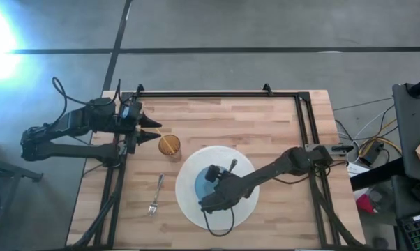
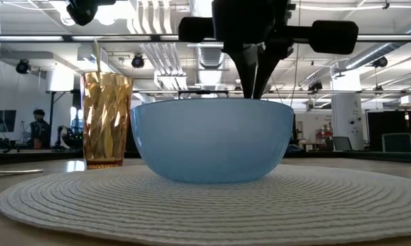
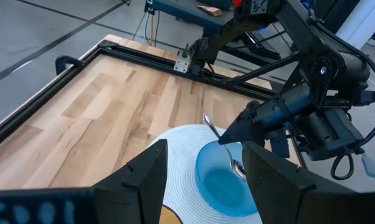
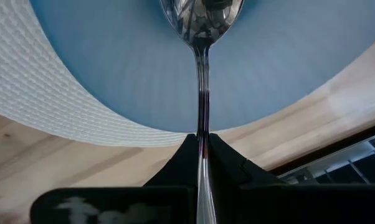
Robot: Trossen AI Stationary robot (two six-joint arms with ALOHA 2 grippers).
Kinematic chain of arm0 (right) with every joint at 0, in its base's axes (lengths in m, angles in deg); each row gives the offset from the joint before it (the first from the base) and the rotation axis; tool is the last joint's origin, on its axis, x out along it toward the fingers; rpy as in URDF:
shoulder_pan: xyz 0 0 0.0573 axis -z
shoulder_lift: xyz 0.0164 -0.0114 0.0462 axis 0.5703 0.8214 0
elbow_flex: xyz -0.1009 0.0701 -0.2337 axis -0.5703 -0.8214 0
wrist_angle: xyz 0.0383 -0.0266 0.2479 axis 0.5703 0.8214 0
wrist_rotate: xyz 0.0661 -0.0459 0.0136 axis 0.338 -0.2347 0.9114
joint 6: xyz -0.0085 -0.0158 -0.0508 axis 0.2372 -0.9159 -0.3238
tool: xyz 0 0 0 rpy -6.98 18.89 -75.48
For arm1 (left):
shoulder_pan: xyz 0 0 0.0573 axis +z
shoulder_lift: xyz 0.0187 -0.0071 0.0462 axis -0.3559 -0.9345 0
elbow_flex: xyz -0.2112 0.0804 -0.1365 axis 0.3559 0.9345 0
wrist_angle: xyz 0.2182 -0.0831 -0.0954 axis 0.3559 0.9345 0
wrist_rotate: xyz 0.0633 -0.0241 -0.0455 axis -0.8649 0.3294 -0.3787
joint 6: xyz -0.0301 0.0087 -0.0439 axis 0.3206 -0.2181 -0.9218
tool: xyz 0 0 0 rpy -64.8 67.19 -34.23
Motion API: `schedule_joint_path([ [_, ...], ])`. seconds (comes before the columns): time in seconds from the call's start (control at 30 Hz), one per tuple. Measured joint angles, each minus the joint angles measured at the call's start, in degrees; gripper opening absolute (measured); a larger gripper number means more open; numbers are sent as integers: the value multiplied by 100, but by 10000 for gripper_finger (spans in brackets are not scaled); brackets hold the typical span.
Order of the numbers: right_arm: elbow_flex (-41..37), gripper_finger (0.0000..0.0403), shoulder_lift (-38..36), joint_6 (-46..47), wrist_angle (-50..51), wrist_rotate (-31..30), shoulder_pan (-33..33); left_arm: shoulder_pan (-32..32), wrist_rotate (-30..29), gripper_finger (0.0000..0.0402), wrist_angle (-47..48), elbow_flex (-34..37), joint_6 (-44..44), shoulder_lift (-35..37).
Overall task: Pick & Place Utensil
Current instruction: Put the silver spoon into the blue bowl on the white mat
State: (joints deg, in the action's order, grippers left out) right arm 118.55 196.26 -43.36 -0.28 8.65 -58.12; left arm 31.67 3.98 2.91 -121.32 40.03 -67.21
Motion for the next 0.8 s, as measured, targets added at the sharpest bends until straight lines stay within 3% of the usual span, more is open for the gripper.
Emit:
schedule_joint_path([
  [0.23,-2,12,0,-141,0,260,10,0,0,200,3,0,-19,0],
  [0.8,-2,13,11,-616,-258,179,47,1,2,200,24,0,-23,0],
])
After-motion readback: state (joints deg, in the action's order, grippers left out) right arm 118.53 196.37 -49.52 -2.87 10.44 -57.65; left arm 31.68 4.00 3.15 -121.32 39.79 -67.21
